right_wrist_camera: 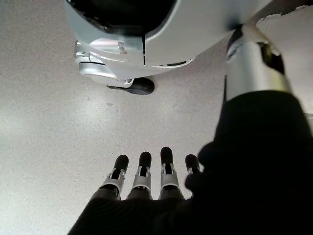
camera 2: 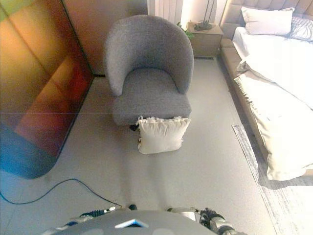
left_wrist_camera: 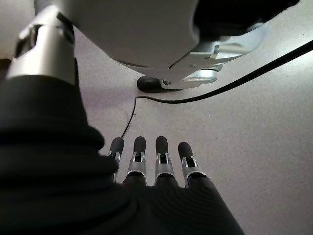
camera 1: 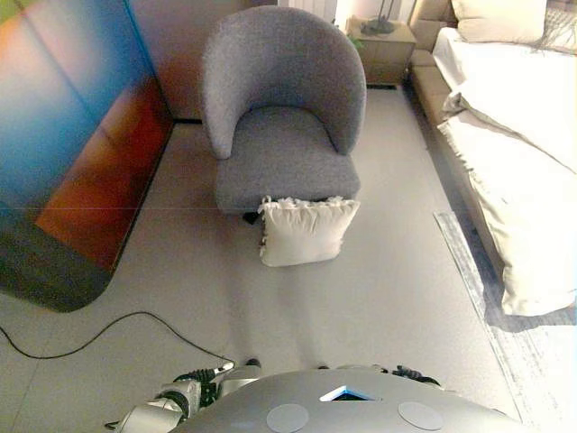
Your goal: Pick up the cushion and take it to the sofa
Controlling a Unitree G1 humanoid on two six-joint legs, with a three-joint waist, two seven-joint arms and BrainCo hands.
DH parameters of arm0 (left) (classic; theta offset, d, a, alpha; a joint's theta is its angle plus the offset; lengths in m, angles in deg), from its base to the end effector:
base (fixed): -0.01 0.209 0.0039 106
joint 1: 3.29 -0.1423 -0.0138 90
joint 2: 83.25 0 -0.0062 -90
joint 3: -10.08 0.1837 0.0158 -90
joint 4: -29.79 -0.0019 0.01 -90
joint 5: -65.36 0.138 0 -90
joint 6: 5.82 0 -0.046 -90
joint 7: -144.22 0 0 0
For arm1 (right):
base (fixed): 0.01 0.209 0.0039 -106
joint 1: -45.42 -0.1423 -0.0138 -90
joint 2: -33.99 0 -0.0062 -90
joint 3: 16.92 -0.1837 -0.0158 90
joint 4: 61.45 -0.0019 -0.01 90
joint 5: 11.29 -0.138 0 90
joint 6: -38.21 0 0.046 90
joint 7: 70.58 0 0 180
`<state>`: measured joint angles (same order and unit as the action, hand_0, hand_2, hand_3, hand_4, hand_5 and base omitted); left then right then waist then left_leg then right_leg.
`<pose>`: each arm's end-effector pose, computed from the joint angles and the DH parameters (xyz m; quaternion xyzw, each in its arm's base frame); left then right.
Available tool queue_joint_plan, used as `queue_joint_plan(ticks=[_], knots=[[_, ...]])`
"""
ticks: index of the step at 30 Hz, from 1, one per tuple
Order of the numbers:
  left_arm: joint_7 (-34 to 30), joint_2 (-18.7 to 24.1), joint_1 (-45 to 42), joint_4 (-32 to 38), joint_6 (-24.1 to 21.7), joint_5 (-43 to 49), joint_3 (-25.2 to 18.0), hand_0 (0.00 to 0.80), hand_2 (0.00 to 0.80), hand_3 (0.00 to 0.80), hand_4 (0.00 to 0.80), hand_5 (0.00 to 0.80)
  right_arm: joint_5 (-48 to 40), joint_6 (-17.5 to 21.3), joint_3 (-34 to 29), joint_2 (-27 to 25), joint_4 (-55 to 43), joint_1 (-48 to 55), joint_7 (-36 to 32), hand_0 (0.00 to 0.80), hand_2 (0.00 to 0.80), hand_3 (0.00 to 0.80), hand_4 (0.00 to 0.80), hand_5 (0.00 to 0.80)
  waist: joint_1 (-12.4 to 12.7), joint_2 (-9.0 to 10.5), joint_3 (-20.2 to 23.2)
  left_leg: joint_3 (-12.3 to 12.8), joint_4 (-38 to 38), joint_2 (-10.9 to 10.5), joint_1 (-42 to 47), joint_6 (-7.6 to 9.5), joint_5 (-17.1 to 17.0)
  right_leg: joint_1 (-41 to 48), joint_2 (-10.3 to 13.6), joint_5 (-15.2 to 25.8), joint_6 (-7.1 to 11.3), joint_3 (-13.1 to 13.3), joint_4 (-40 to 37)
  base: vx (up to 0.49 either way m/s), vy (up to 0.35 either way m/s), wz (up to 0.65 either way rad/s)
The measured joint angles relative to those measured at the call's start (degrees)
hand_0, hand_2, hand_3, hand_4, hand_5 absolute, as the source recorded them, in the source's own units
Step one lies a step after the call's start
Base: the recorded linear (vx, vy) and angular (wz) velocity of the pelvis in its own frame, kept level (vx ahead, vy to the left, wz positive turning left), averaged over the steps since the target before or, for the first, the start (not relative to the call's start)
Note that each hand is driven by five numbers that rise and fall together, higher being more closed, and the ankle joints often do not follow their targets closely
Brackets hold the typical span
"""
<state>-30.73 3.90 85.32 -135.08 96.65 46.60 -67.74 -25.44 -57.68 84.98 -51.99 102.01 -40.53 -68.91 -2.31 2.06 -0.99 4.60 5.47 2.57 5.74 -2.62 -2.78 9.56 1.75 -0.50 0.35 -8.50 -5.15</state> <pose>0.0383 0.2196 -0.1227 0.0458 0.6938 0.1209 0.7085 0.0303 -0.2128 -0.1247 -0.0495 0.6638 -0.0726 0.7427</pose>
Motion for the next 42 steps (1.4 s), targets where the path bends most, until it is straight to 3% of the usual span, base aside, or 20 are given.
queue_joint_plan(ticks=[11, 14, 16, 19, 21, 23, 26, 29, 31, 34, 37, 40, 41, 42], knots=[[0.6, 0.06, 0.16, -0.06, 0.31, 0.0, 0.01, 0.0, 0.0, 0.0, 0.0, 0.0, -0.04, 0.04, 0.1, 0.08, 0.11, -0.32, 0.03, 0.0, 0.0, 0.0, 0.0, 0.0, 0.07, -0.04, -0.46, -0.24, -0.01, 0.15, -0.24, 0.26, 0.18, -0.15, -0.23, -0.06, -0.09, 0.0, -0.14, 0.001, -0.093, 0.01], [2.63, -0.2, 0.24, -0.09, 0.3, -0.1, 0.01, 0.0, 0.0, 0.0, 0.0, 0.0, -0.05, 0.05, 0.27, 0.1, -0.03, -0.46, 0.17, 0.0, 0.0, 0.0, 0.0, 0.0, 0.05, -0.23, -0.59, -0.28, -0.53, 0.38, -0.5, -0.33, -0.2, -0.36, -0.58, -0.2, -0.27, 0.1, -0.08, -0.03, -0.163, 0.01], [4.15, -0.35, 0.43, -0.68, 0.22, -0.26, -0.07, 0.0, 0.0, 0.0, 0.0, 0.0, -0.04, 0.03, 0.57, 0.24, 0.04, -1.02, 0.24, 0.0, 0.0, 0.0, 0.0, 0.0, 0.11, -0.22, -0.74, -0.22, -3.33, 0.69, -2.17, -0.9, 0.07, -1.12, -0.82, -0.62, -0.3, 0.12, 0.07, -0.079, -0.181, 0.04], [4.98, -0.61, 2.39, -1.1, -0.56, -0.82, -2.96, 0.0, 0.0, 0.0, 0.0, 0.0, -0.04, -0.15, 1.28, 0.56, 0.96, -4.01, 0.73, 0.0, 0.0, 0.0, 0.0, 0.0, 0.35, 0.24, -3.85, 0.05, -14.5, 1.19, -8.85, -2.58, 0.14, -3.75, -1.21, -1.37, -2.46, 1.68, 2.69, -0.041, -0.149, 0.03], [4.72, -0.54, 3.11, -1.23, -0.59, -1.32, -4.5, 0.0, 0.0, 0.0, 0.0, 0.0, -0.06, -0.2, 1.28, 0.31, 0.96, -5.45, 1.09, 0.0, 0.0, 0.0, 0.0, 0.0, 0.8, 0.48, -5.89, -0.01, -19.66, 1.38, -11.33, -3.72, -1.95, -3.97, -0.83, -1.47, -3.68, 2.07, 3.81, 0.042, -0.07, -0.07], [4.55, -1.03, 3.51, -1.21, -0.6, -2.49, -4.74, 0.0, 0.0, 0.0, 0.0, 0.0, -0.09, -0.17, 1.32, 0.14, 1.47, -5.95, 1.39, 0.0, 0.0, 0.0, 0.0, 0.0, 1.93, -0.19, -7.53, 0.06, -24.74, 0.99, -13.49, -3.25, -1.7, -3.28, -0.67, -1.19, -4.82, 2.46, 3.95, 0.125, 0.01, -0.15], [4.72, -1.55, 2.56, -2.47, -1.03, -2.74, -4.58, 0.0, 0.0, 0.0, 0.0, 0.0, -0.59, 0.0, 1.22, 0.1, 1.86, -6.11, 1.41, 0.0, 0.0, 0.0, 0.0, 0.0, 2.46, -0.82, -7.9, 0.75, -20.78, -0.77, -13.54, -3.54, -1.55, -3.33, -0.77, -1.33, -5.63, 2.71, 4.43, 0.266, 0.047, -0.05], [4.7, -2.14, 2.53, -2.77, -1.74, -2.77, -4.01, 0.0, 0.0, 0.0, 0.0, 0.0, -0.57, 0.05, 0.96, -0.29, 1.94, -6.25, 1.54, 0.0, 0.0, 0.0, 0.0, 0.0, 3.24, -2.09, -8.74, 1.43, -8.55, -1.94, -12.99, -3.74, -1.83, -3.06, -2.67, -0.98, -6.38, 3.48, 3.56, 0.407, 0.05, 0.16], [4.43, -2.62, 2.11, -2.77, -1.94, -2.77, -3.13, 0.0, 0.0, 0.0, 0.0, 0.0, -0.57, 0.07, 0.43, -0.29, 2.07, -6.6, 1.98, 0.0, 0.0, 0.0, 0.0, 0.0, 3.63, -3.0, -9.63, 0.78, -0.77, -2.66, -12.3, -3.76, -1.83, -1.52, -4.46, -1.07, -6.66, 6.13, 2.88, 0.507, 0.055, 0.1], [3.46, -3.63, 0.96, -3.0, -2.08, -2.74, -3.28, 0.0, 0.0, 0.0, 0.0, 0.0, -0.56, 0.08, 0.03, -0.91, 2.86, -7.22, 2.4, 0.0, 0.0, 0.0, 0.0, 0.0, 6.59, -4.51, -10.75, -0.34, 0.11, -1.61, -12.61, -3.81, -1.81, 1.41, -6.15, -1.83, -6.97, 11.13, 2.29, 0.53, 0.074, -0.51], [2.66, -3.58, 0.32, -3.07, -2.2, -2.2, -3.21, 0.0, 0.0, 0.0, 0.0, 0.0, -1.06, -0.06, 0.03, -0.81, 3.4, -7.28, 2.64, 0.0, 0.0, 0.0, 0.0, 0.0, 6.63, -4.76, -10.83, -1.82, 0.01, 0.24, -15.44, -3.82, -1.81, 3.08, -7.25, -4.62, -6.69, 12.8, 3.31, 0.609, 0.14, -0.26], [1.34, -3.5, 0.5, -3.08, -2.25, -2.16, -3.26, 0.0, 0.0, 0.0, 0.0, 0.0, -2.75, -0.61, -0.21, -0.62, 4.51, -6.95, 3.05, 0.0, 0.0, 0.0, 0.0, 0.0, 7.65, -4.61, -10.94, -2.62, -0.2, 0.69, -17.65, -3.77, -1.79, 4.98, -6.17, -9.43, -4.98, 15.02, 5.41, 0.692, 0.236, -0.4], [0.88, -3.35, 0.54, -3.08, -2.16, -2.21, -3.37, 0.0, 0.0, 0.0, 0.0, 0.0, -3.57, -0.62, -0.36, -0.5, 5.26, -6.6, 3.21, 0.0, 0.0, 0.0, 0.0, 0.0, 7.86, -4.44, -10.82, -2.65, -1.13, 0.79, -17.66, -3.41, -1.68, 6.04, -4.96, -11.85, -4.02, 15.71, 6.14, 0.821, 0.27, -0.51], [0.63, -2.8, 0.66, -2.99, -2.13, -2.28, -3.74, 0.0, 0.0, 0.0, 0.0, 0.0, -3.91, -0.56, -0.35, 0.25, 5.98, -6.13, 3.59, 0.0, 0.0, 0.0, 0.0, 0.0, 7.92, -3.04, -10.31, -1.09, -4.3, -0.96, -17.9, -1.93, -4.3, 6.94, -2.34, -14.34, -3.29, 16.04, 6.97, 0.875, 0.263, -0.53]])
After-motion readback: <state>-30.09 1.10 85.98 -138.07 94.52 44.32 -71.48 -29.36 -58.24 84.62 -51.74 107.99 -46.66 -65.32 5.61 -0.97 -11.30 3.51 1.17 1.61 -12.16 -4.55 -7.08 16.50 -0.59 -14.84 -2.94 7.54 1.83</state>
